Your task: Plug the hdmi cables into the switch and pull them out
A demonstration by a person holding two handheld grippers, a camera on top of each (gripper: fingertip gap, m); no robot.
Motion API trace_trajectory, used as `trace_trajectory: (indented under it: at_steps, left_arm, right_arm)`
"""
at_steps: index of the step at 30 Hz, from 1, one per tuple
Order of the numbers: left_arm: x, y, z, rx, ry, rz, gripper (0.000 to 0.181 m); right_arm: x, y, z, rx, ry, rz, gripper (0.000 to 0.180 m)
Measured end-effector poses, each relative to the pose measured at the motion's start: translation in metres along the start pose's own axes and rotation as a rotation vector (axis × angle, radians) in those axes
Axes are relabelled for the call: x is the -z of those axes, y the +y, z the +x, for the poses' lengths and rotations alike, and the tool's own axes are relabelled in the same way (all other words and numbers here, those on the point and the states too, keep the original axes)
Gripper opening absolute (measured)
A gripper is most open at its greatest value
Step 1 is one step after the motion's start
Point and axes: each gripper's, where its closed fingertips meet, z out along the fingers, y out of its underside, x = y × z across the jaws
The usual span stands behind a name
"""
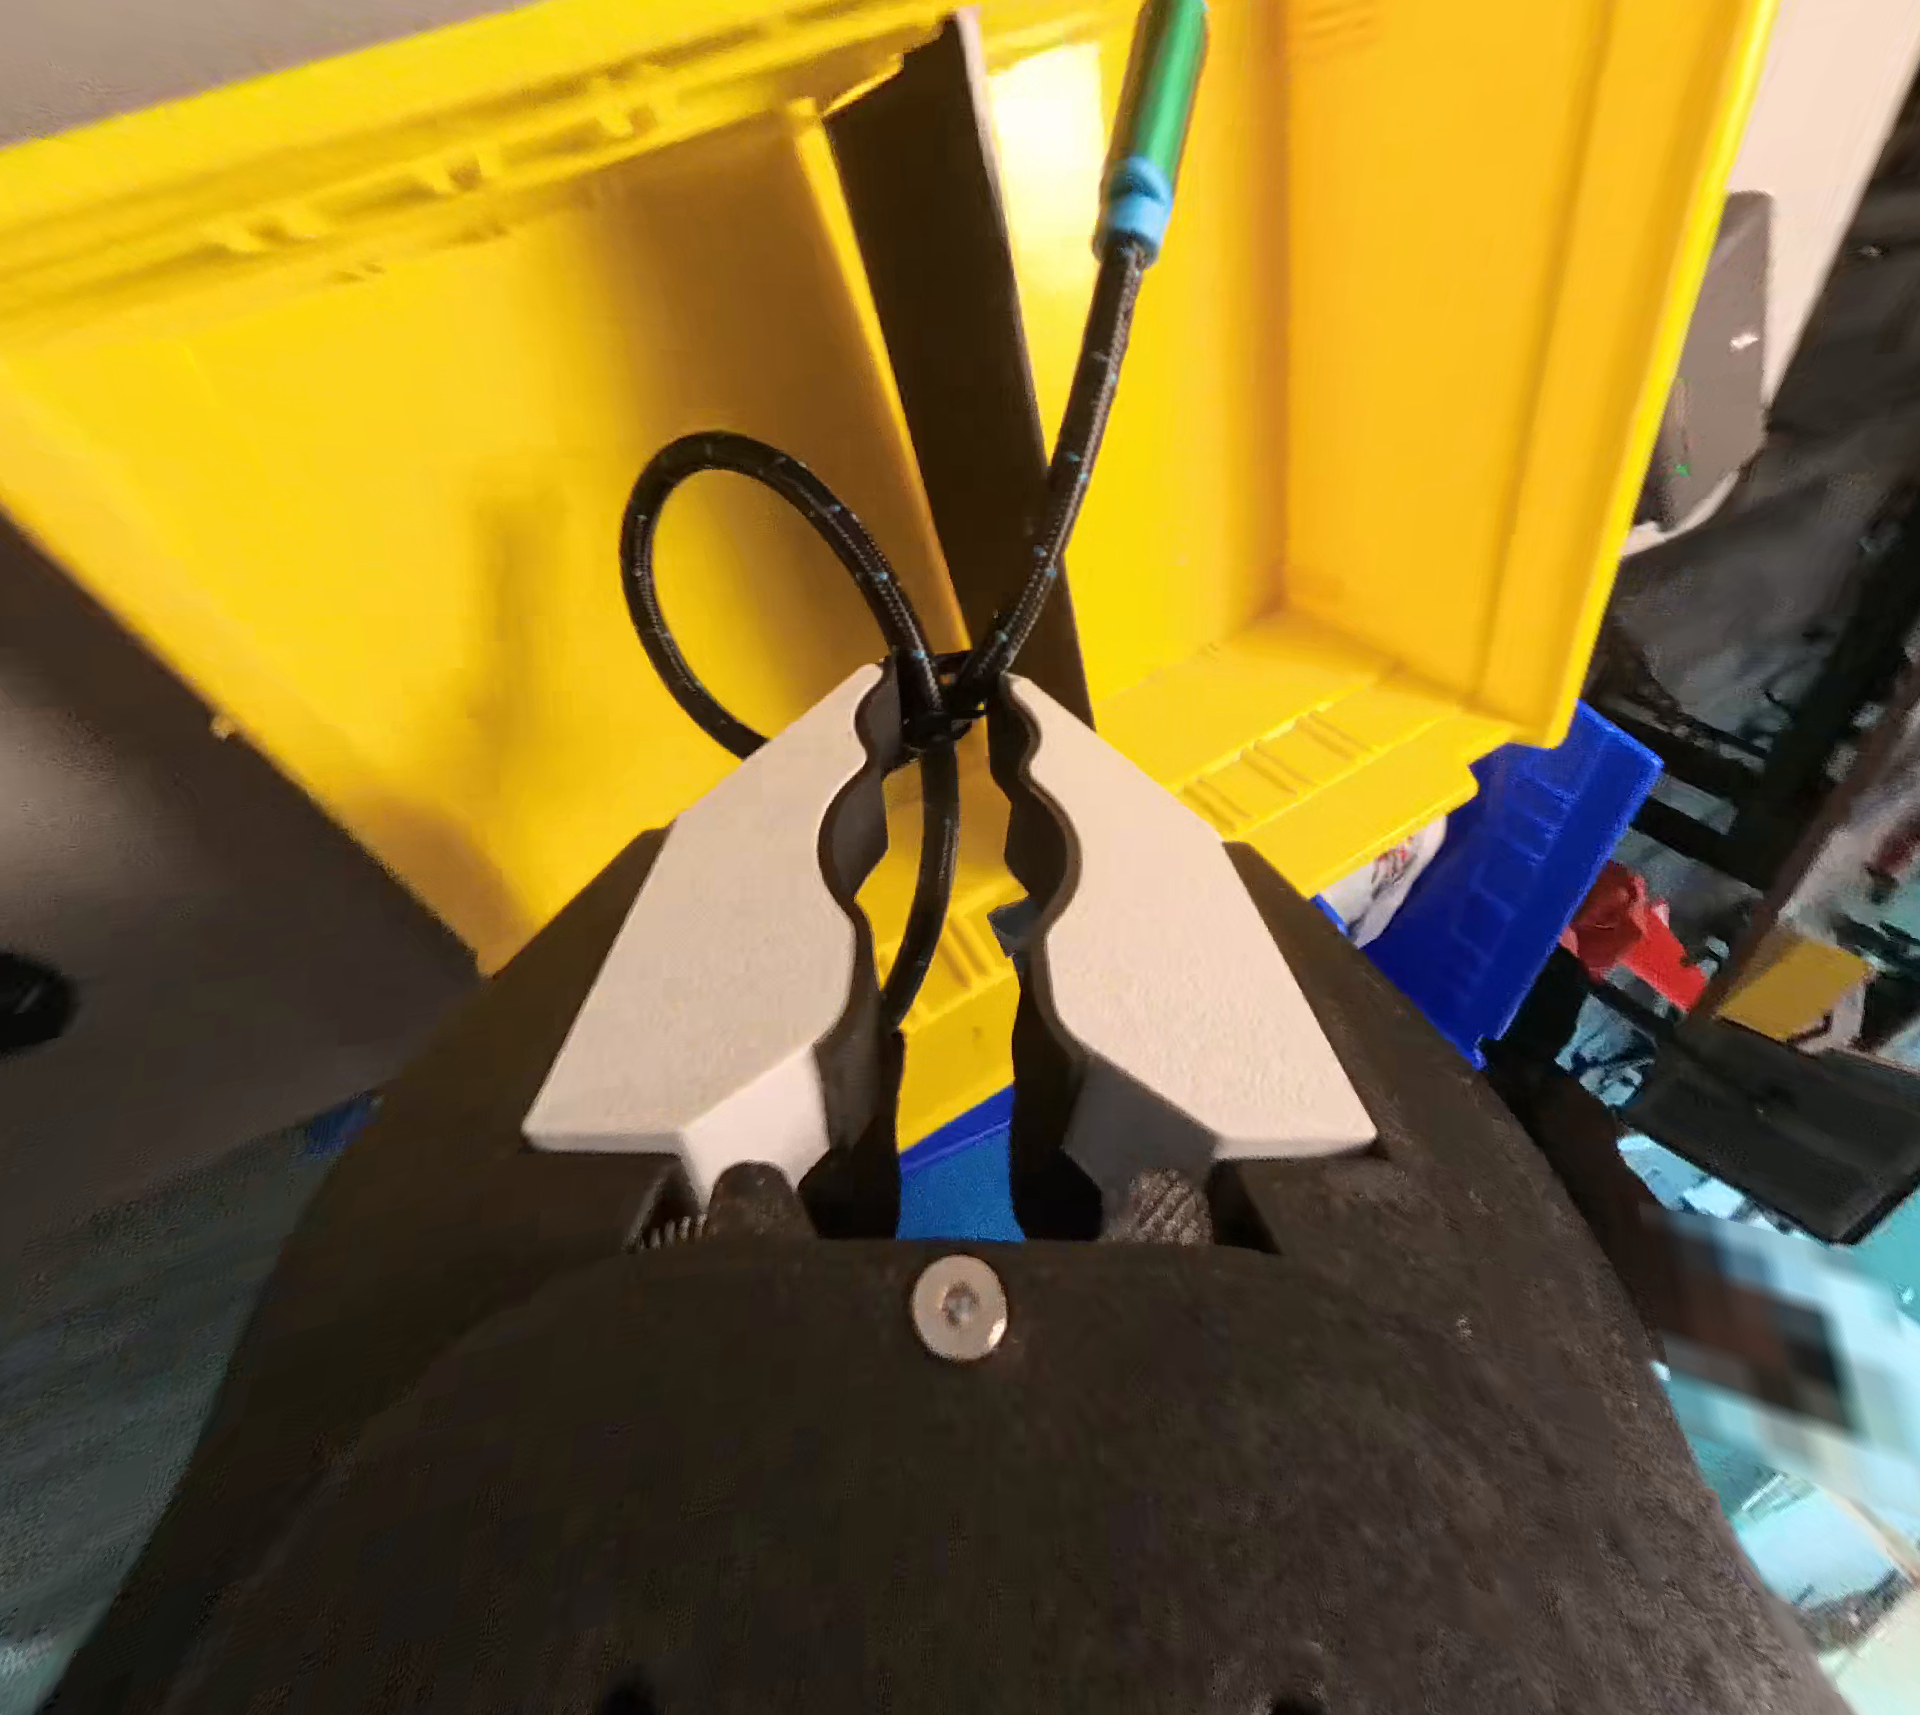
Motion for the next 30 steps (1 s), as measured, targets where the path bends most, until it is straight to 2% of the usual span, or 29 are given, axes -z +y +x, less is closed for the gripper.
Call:
trace_trajectory:
  at_steps: [4,9,13,15,18,21,30]
  left_arm:
    - [0.000,0.000,0.000,0.001,0.001,-0.001,0.023]
    - [0.000,0.000,0.000,-0.002,-0.001,0.000,0.023]
    - [0.000,0.000,0.000,-0.002,0.000,0.000,0.023]
    - [0.000,0.000,0.000,-0.001,0.002,0.000,0.023]
    - [0.000,0.000,0.000,-0.001,0.003,0.002,0.023]
    - [0.000,0.000,0.000,-0.002,0.001,0.001,0.023]
    - [0.001,-0.001,0.000,-0.002,0.000,0.004,0.023]
  right_arm:
    - [-0.013,0.007,-0.014,0.021,-0.132,-0.067,0.018]
    - [-0.054,0.001,-0.018,0.013,-0.142,-0.103,0.019]
    - [-0.068,-0.010,-0.023,-0.011,-0.133,-0.092,0.025]
    - [-0.067,-0.009,-0.022,-0.032,-0.124,-0.089,0.028]
    - [-0.059,-0.002,-0.022,-0.092,-0.133,-0.086,0.049]
    - [-0.049,0.002,-0.020,-0.149,-0.129,-0.046,0.059]
    - [-0.009,0.026,-0.009,-0.209,-0.051,-0.069,0.062]
